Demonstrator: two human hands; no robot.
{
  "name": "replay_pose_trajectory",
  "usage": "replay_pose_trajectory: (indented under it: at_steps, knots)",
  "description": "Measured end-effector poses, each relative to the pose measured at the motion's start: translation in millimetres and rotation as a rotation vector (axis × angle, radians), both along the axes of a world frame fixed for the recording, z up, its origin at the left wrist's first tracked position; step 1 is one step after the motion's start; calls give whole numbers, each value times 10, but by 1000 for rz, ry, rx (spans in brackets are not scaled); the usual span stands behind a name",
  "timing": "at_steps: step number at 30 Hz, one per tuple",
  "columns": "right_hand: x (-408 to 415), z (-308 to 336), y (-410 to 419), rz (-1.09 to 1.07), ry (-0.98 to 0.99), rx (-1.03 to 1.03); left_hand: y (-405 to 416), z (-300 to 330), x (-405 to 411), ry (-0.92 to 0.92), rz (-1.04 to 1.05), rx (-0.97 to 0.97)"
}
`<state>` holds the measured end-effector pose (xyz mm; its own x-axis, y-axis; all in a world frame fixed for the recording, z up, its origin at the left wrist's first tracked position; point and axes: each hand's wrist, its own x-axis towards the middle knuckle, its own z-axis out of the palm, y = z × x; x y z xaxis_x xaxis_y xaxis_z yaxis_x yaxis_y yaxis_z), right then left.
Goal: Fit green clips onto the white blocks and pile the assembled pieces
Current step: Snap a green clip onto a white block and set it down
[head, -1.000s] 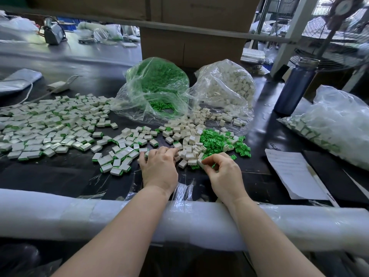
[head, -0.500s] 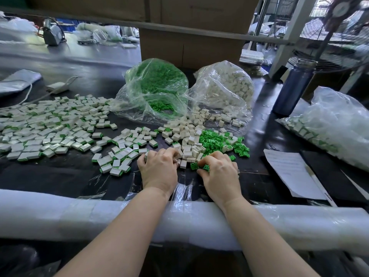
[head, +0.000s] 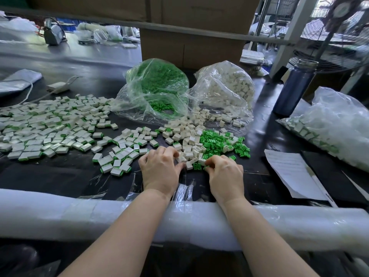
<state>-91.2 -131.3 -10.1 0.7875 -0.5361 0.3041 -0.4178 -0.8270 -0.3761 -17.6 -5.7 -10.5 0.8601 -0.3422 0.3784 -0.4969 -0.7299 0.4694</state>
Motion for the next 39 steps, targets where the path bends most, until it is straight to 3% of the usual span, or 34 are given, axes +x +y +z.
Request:
replay_pose_trajectory:
  at_steps: [4, 12, 21, 27, 31, 35, 39]
  knots:
    - [-3, 16, 2, 3, -7, 21, -15, 37, -45, 22, -199, -168]
    - [-20, 35, 17, 49, -124, 106, -22, 62, -75, 76, -357, -127]
    - [-18, 9, -1, 4, 6, 75, -21, 10, -23, 117, -250, -112]
    - [-15, 19, -2, -3, -12, 66, -11, 22, -33, 135, -194, -95]
    - [-30, 33, -1, 17, -119, 99, 4, 27, -27, 177, -170, -195]
    - [-50, 57, 15, 72, -274, 205, 26, 74, -44, 317, -278, -334]
    - [-76, 93, 16, 139, -358, 485, 13, 78, -69, 442, -421, -374]
